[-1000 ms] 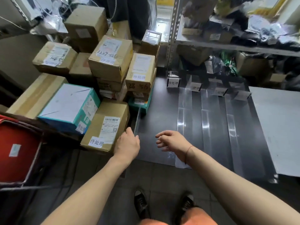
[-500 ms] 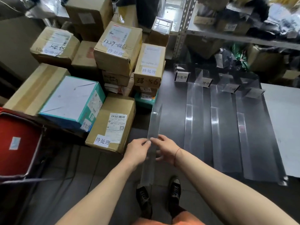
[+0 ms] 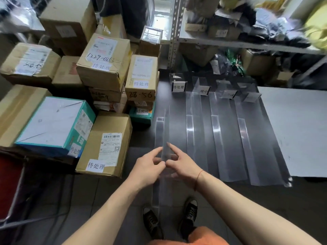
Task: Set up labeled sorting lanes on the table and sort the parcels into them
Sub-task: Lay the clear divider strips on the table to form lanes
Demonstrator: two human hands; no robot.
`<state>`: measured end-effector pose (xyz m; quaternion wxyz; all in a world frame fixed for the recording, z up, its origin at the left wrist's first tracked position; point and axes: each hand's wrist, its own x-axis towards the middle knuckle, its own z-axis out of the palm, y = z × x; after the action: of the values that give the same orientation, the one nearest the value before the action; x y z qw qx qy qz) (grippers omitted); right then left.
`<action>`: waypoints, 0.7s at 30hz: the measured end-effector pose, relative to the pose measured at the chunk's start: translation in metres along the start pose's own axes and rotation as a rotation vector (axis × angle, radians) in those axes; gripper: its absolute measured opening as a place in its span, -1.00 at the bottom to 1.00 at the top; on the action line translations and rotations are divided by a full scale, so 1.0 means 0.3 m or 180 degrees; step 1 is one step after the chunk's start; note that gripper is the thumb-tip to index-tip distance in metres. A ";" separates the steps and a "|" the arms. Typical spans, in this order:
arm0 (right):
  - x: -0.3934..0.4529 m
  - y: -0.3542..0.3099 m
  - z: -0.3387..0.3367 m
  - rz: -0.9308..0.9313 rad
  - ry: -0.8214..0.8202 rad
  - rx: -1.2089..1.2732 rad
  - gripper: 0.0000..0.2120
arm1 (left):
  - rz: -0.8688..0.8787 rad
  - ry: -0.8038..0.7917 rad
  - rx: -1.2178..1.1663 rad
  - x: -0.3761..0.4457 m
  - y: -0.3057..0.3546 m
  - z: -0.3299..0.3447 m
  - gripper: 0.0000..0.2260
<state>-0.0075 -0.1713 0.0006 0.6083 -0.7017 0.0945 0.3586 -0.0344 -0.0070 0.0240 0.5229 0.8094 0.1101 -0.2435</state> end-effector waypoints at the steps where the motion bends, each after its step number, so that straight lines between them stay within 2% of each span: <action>1: -0.032 -0.028 -0.036 -0.0095 0.0076 0.0007 -0.20 | 0.0100 -0.0022 -0.0052 -0.005 0.044 0.006 -0.45; 7: -0.193 -0.200 -0.310 -0.0835 0.0493 0.0197 -0.38 | 0.0682 -0.0111 -0.0581 0.000 0.358 0.091 -0.47; 10: -0.251 -0.255 -0.452 -0.1044 0.0577 0.0301 -0.41 | 0.0802 -0.0224 -0.0826 0.019 0.515 0.181 -0.55; 14: -0.349 -0.273 -0.678 -0.1274 0.0563 0.0437 -0.44 | 0.0820 -0.0230 -0.0859 0.043 0.689 0.361 -0.51; 21: -0.536 -0.212 -1.169 -0.1600 0.0763 0.0039 -0.51 | 0.0980 -0.0312 -0.0887 0.066 0.960 0.770 -0.52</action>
<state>0.0482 -0.5279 0.1508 0.6669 -0.7369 -0.0090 0.1102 0.0427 -0.3401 0.1650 0.6656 0.7237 -0.0078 -0.1822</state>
